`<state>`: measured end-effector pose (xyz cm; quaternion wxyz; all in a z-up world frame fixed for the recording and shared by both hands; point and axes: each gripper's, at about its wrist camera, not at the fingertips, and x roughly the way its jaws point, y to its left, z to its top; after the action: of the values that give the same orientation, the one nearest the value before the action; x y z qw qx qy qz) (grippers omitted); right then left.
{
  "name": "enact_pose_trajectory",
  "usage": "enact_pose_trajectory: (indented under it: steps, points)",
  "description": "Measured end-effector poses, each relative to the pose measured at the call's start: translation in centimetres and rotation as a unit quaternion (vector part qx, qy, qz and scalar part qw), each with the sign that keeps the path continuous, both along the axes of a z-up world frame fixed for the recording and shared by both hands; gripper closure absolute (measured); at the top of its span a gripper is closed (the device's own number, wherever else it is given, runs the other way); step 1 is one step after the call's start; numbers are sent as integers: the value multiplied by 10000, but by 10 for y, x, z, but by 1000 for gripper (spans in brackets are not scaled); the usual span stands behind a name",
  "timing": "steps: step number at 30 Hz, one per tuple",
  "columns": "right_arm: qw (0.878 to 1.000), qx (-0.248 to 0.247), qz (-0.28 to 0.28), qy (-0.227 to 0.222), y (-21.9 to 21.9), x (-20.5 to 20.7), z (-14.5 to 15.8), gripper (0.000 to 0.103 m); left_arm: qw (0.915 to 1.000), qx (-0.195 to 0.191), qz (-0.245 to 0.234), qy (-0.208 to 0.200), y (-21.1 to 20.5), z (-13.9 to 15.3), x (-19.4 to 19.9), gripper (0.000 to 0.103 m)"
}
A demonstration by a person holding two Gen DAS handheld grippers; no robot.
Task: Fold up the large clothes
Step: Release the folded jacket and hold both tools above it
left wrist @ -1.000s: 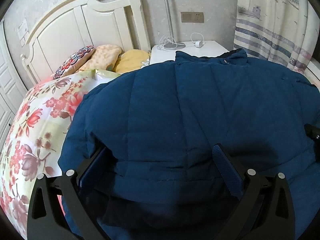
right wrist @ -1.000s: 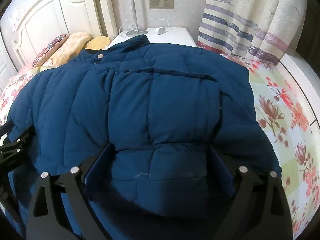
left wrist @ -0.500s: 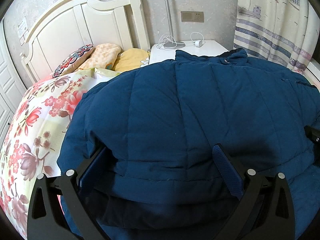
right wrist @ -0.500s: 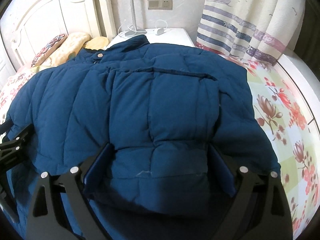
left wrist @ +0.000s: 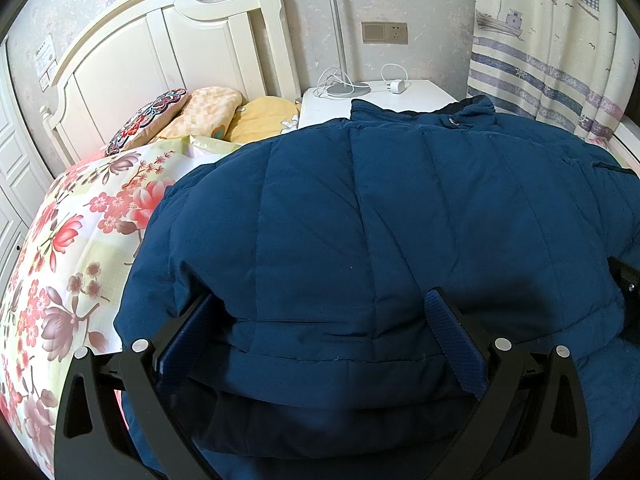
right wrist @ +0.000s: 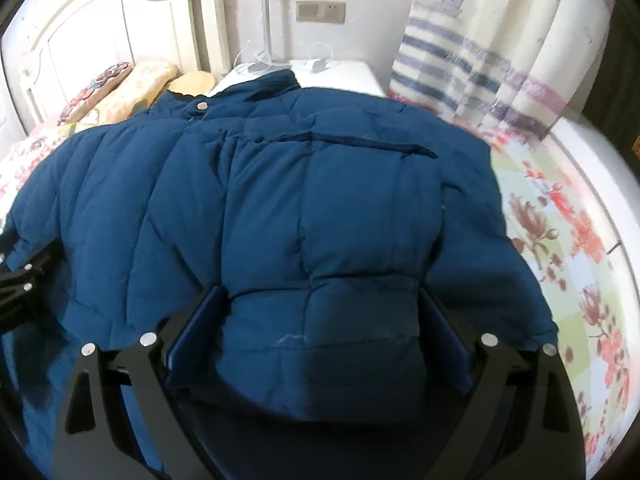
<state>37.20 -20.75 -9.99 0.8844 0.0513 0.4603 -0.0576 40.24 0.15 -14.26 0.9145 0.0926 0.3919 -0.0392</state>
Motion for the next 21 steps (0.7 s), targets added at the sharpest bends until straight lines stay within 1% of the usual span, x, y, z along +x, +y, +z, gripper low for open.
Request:
enact_pose_trajectory:
  steps: [5, 7, 9, 10, 12, 14, 15, 17, 19, 21]
  points:
    - [9999, -136, 70, -74, 2, -1, -2, 7, 10000, 3, 2, -1, 0, 0, 0, 4]
    - [9999, -115, 40, -34, 1, 1, -2, 7, 10000, -1, 2, 2, 0, 0, 0, 4]
    - [9996, -287, 31, 47, 7, 4, 0, 7, 10000, 2, 4, 1, 0, 0, 0, 4]
    - [9993, -341, 111, 90, 7, 5, 1, 6, 10000, 2, 4, 1, 0, 0, 0, 4]
    - [9996, -155, 218, 66, 0, 4, 0, 5, 10000, 1, 1, -1, 0, 0, 0, 4]
    - [9996, 190, 163, 90, -10, 0, 1, 5, 10000, 8, 5, 0, -1, 0, 0, 4]
    - [9996, 223, 144, 124, -11, 0, 3, 5, 10000, 5, 7, 1, -1, 0, 0, 4]
    - [9998, 140, 109, 131, -7, 0, 2, 4, 10000, 2, 7, 3, -1, 0, 0, 4]
    - [9989, 471, 13, 18, -15, -3, -3, 3, 10000, 4, 6, 1, -1, 0, 0, 4]
    - [9984, 559, 39, -4, -17, -4, -3, 3, 10000, 5, 6, 0, -1, 0, 0, 4]
